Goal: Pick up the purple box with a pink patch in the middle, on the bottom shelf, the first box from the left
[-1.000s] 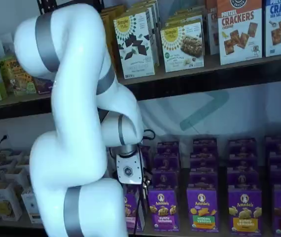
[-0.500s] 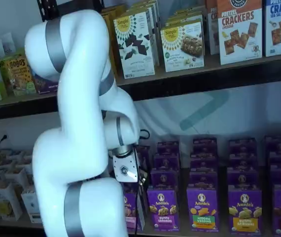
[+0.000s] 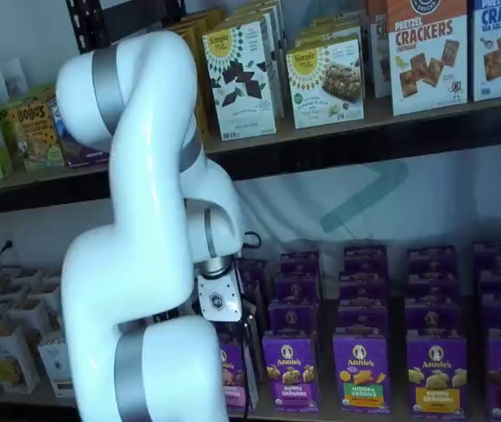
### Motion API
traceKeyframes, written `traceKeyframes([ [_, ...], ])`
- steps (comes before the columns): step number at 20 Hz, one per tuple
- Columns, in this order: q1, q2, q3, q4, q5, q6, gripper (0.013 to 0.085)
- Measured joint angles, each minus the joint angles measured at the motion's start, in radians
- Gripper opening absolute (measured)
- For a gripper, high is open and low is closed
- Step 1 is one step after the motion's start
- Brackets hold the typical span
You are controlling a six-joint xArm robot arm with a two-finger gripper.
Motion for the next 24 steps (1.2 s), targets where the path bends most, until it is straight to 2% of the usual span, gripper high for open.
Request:
traceKeyframes([
  [8,-0.002,0.103,-0.093,0.008,-0.014,-0.011,0.085],
  [18,-0.009,0.198,-0.199,0.066,-0.02,-0.071,0.085],
  [24,-0.009,0.227,-0.236,0.081,-0.019,-0.085,0.085],
])
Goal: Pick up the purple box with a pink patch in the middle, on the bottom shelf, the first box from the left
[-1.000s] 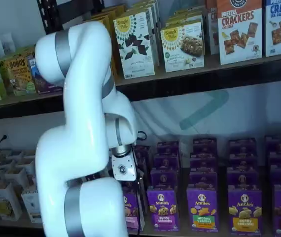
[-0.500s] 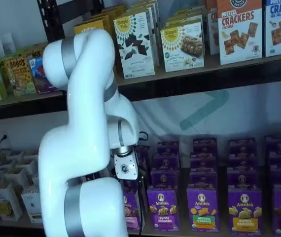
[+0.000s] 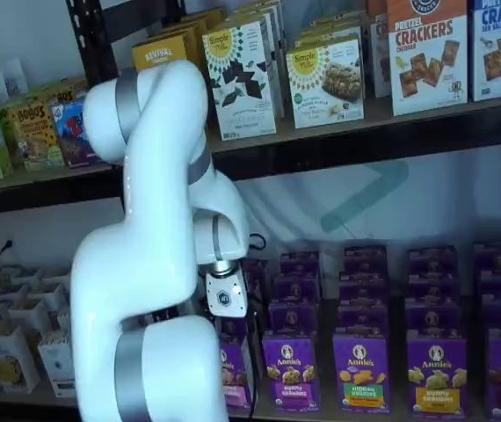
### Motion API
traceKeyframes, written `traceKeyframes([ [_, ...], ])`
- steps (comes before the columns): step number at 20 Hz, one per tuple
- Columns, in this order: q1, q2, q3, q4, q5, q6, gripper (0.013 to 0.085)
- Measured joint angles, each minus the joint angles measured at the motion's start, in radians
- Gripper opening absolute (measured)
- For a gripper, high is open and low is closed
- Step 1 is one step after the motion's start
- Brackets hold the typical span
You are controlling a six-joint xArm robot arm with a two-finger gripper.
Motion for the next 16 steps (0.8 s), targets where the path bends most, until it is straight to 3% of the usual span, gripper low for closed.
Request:
traceKeyframes([
  [16,0.002,0.017,-0.039,0.022,0.051,-0.016,0.085],
])
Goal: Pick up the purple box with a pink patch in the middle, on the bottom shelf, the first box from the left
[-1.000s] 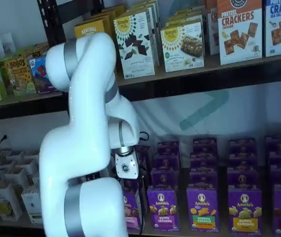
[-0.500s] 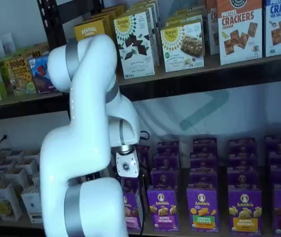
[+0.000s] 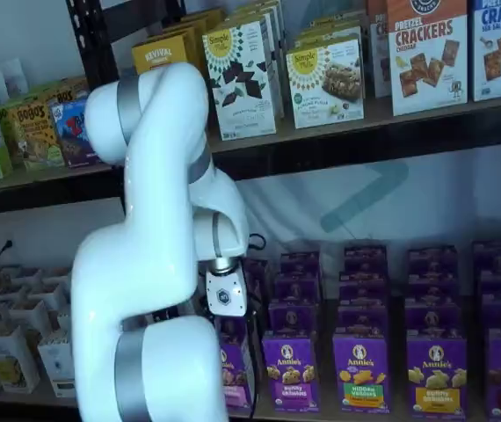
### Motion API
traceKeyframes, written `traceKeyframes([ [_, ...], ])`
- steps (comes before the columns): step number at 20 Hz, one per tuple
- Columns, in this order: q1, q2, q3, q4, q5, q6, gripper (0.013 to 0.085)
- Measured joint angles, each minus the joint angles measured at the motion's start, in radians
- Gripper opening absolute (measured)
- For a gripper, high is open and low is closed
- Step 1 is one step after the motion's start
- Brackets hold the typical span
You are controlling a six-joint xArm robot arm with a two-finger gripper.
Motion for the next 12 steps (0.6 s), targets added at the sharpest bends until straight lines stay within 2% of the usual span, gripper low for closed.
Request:
traceKeyframes([
  [5,0.009,0.008,-0.01,0.008,0.003,0.002,0.085],
  [12,0.019,0.033,-0.033,0.045,-0.001,-0.022,0.085],
])
